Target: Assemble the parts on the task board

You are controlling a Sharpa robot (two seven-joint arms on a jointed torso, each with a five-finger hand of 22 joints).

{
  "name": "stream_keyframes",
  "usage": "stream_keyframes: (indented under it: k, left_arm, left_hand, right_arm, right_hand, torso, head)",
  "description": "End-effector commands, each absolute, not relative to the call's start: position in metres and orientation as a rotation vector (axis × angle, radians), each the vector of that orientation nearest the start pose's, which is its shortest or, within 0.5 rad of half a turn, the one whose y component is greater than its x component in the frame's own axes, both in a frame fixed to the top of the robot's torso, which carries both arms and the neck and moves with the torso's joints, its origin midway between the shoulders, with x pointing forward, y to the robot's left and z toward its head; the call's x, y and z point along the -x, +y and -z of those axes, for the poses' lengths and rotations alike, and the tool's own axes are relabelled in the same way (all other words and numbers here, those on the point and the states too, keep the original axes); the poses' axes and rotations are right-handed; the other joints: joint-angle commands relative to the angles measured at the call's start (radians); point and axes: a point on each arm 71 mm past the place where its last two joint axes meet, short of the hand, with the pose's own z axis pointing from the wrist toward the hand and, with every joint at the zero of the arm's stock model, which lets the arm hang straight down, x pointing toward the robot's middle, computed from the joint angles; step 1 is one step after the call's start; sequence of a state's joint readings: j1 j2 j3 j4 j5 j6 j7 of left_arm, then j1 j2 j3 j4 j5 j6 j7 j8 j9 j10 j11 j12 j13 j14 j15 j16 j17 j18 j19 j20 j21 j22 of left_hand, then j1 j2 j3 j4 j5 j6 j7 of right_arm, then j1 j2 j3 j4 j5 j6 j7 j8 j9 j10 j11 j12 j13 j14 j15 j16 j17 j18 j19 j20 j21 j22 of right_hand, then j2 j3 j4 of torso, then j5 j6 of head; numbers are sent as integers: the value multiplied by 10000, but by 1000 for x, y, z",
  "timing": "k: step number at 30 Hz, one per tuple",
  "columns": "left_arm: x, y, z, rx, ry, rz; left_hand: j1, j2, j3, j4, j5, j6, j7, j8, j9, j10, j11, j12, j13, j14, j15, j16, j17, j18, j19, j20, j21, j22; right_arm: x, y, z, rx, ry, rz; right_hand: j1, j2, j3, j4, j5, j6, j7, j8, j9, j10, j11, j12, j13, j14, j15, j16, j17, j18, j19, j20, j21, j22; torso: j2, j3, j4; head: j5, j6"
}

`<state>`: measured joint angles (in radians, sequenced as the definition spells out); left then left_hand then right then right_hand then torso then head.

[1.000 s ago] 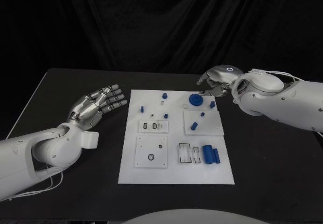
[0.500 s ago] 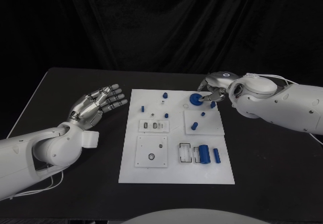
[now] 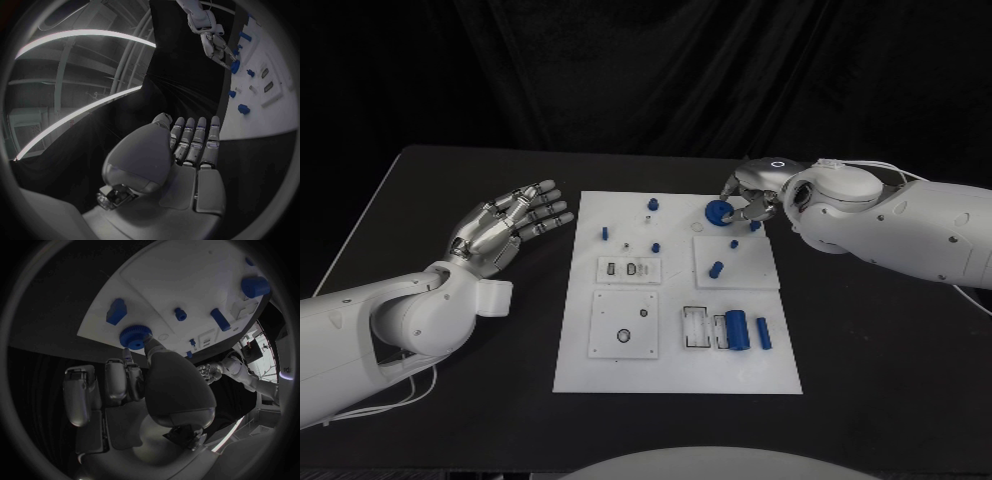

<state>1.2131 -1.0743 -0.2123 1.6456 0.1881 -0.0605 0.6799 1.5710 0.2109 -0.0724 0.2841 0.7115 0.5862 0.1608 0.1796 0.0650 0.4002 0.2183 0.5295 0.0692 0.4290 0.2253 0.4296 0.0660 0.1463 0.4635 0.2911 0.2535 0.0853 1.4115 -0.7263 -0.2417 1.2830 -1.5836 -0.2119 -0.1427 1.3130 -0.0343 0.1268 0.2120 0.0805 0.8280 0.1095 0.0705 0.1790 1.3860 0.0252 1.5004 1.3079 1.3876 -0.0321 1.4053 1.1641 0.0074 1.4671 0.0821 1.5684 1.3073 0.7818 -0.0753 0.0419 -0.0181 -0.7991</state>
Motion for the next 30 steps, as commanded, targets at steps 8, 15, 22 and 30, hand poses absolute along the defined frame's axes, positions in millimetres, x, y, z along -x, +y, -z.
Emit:
stream_keyframes:
  k: [8, 15, 22, 30]
  left_arm:
    - [-436, 285, 198, 11802, 11398, 18298]
    - [-437, 285, 198, 11800, 11413, 18318]
    - [-437, 285, 198, 11804, 11423, 18320]
    - [-437, 287, 199, 11817, 11427, 18285]
  left_hand:
    - [69, -6, 79, -8, 48, -15, 66, -55, -1, -16, 82, 49, -9, 17, 62, 48, 16, -184, -44, 7, -48, -12]
    - [69, -7, 93, -7, 48, -23, 67, -58, -2, -18, 84, 50, -10, 15, 64, 52, 15, -186, -43, 6, -47, -12]
    - [69, -8, 109, -6, 47, -30, 69, -61, -3, -22, 85, 51, -10, 13, 66, 55, 15, -188, -42, 6, -46, -12]
    - [70, -7, 155, -6, 45, -48, 76, -69, -5, -32, 89, 52, -11, 6, 71, 66, 15, -195, -40, 6, -45, -13]
  right_arm:
    - [-542, -219, 172, 3830, 17379, -2715]
    - [-543, -217, 175, 3889, 17360, -2822]
    - [-542, -213, 174, 3922, 16913, -3177]
    - [-537, -209, 165, 3910, 15926, -3853]
  right_hand:
    - [-45, 39, -96, -97, 295, 354, 17, 85, 116, -57, 6, -60, 885, 43, 32, 23, 42, -64, 1009, 12, 1, 2616]
    - [367, 74, 282, -478, 2147, 944, -17, 254, 450, -141, -22, -144, 852, 19, 1, -100, 97, -52, 975, -12, -30, 2594]
    - [470, -74, 794, -701, 3819, 1545, -140, 619, 955, -134, -125, -191, 877, 50, -73, -159, 227, -59, 996, -83, -13, 2609]
    - [369, -284, 1464, -1029, 5429, 1996, -298, 1439, 1989, 322, -277, -56, 1220, 362, -229, -13, 753, -74, 1037, -233, 24, 2635]
  torso:
    - [1, 2, -4]
    - [1, 2, -6]
    - [1, 2, -7]
    - [1, 4, -4]
  head:
    - [20, -19]
    - [22, -27]
    - [53, -27]
    - [72, -10]
